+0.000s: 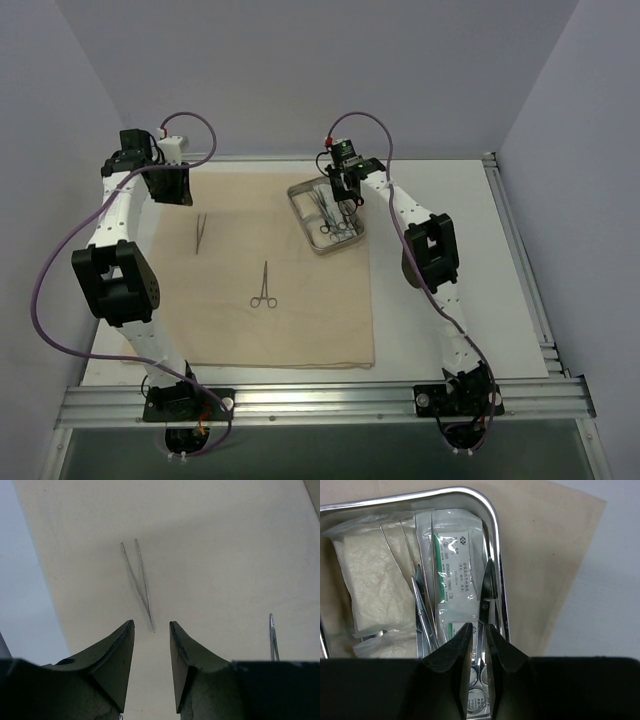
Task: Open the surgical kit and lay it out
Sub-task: Pick up the medical item from the container.
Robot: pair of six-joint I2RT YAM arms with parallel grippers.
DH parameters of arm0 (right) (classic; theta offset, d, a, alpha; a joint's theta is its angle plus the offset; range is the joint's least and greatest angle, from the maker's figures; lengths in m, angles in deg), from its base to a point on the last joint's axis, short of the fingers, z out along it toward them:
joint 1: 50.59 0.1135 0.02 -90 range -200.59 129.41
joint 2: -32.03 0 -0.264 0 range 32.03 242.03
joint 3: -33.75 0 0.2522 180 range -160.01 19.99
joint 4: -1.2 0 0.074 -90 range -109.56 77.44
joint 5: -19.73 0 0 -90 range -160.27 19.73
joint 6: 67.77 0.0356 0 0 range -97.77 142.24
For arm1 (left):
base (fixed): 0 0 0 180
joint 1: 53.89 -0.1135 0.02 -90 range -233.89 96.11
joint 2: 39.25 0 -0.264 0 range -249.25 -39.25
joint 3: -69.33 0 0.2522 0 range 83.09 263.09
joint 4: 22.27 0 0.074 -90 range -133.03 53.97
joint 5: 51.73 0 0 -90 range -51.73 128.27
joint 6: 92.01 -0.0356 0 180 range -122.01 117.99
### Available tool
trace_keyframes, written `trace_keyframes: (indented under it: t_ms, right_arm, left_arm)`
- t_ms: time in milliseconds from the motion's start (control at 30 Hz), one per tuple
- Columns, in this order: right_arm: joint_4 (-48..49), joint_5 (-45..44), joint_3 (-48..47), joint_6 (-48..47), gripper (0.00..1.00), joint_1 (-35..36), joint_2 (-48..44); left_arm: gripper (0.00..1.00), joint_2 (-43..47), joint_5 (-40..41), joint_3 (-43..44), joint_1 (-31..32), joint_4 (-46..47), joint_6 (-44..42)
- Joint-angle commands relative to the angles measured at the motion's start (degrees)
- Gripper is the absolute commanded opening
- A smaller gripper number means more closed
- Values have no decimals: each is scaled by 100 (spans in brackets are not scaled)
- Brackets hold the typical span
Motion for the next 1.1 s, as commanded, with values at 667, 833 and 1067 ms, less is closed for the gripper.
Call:
trace_keyframes:
  t_ms: [667, 833, 1067]
  right_arm:
    - [-399, -56, 182, 1155, 34, -51, 472]
    - [-284, 164, 394, 1454, 36, -77, 490]
    - [234, 1184, 710, 1718, 24, -147, 297]
  left_arm:
    - [43, -164, -179, 484, -34, -325, 62]
    - [43, -138, -179, 484, -34, -317, 53]
    - [43, -85, -197, 458, -34, -317, 53]
